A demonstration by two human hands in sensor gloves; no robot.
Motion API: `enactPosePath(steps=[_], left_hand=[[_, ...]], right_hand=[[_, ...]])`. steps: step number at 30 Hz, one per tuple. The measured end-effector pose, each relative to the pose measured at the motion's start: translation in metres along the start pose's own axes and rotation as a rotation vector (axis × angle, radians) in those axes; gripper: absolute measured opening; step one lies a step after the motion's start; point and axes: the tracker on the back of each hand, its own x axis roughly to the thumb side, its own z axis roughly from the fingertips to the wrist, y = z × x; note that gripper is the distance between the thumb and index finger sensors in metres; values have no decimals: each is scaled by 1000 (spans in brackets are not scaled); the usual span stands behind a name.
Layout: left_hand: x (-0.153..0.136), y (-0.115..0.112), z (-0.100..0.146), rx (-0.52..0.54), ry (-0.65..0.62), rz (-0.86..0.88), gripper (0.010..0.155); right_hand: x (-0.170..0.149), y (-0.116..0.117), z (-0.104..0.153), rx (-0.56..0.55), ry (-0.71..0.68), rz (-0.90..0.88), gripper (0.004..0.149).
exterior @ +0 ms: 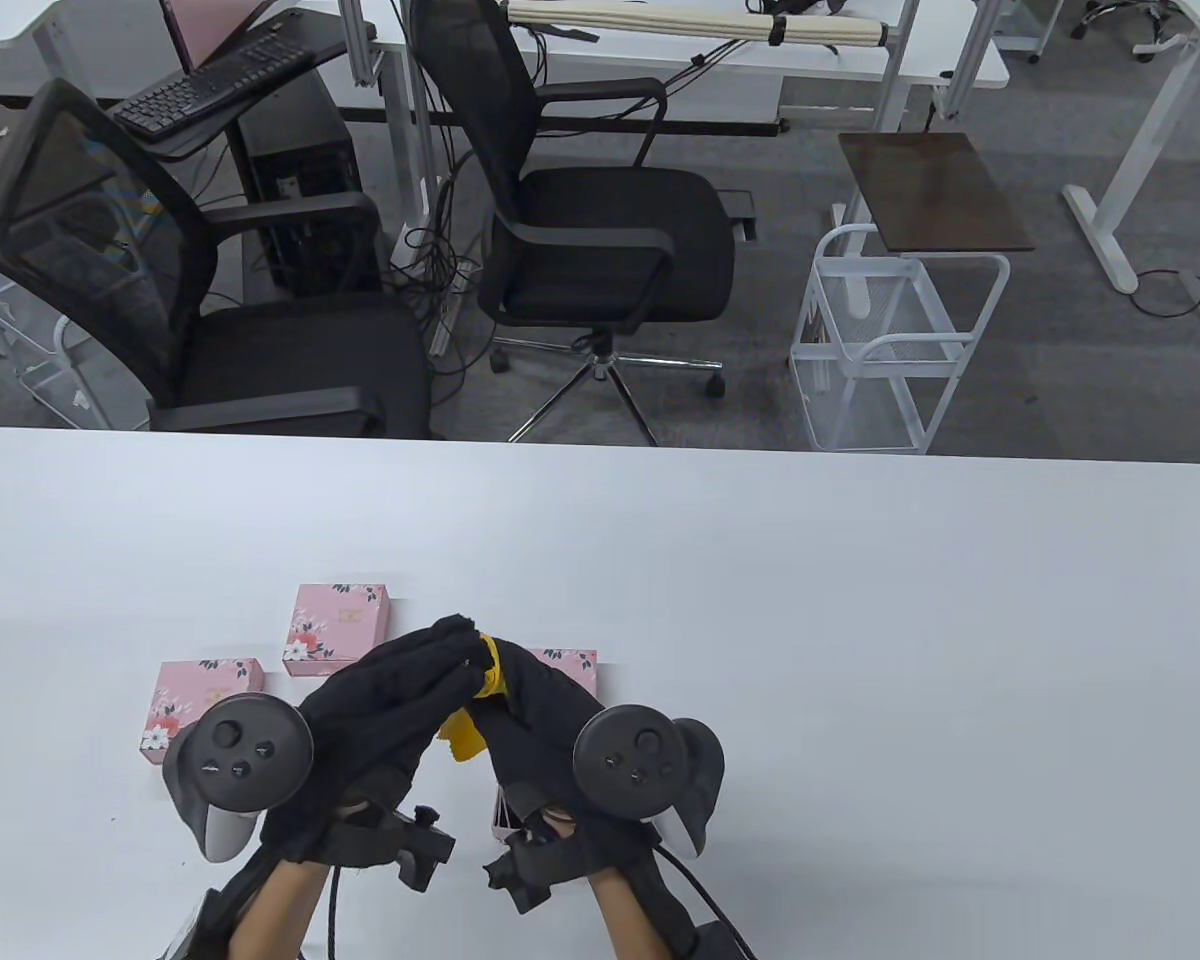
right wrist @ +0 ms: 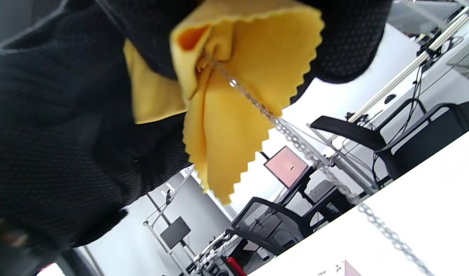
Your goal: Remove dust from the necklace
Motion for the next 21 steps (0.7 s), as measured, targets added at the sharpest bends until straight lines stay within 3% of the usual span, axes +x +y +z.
enactPosePath(steps=[3, 11, 18, 21], left_hand=[[1, 1, 0, 0, -6, 36, 38], [0, 3, 1, 26, -23, 20, 38], [1, 8, 2, 43, -31, 35, 38], [1, 8, 2, 41, -33, 41, 38]], right_hand=[[1, -1, 1, -16, 1, 22, 43], [6, -2, 0, 74, -10, 40, 44], [4, -2, 1, 46, -5, 62, 42], [8, -1, 0, 117, -10, 68, 43]])
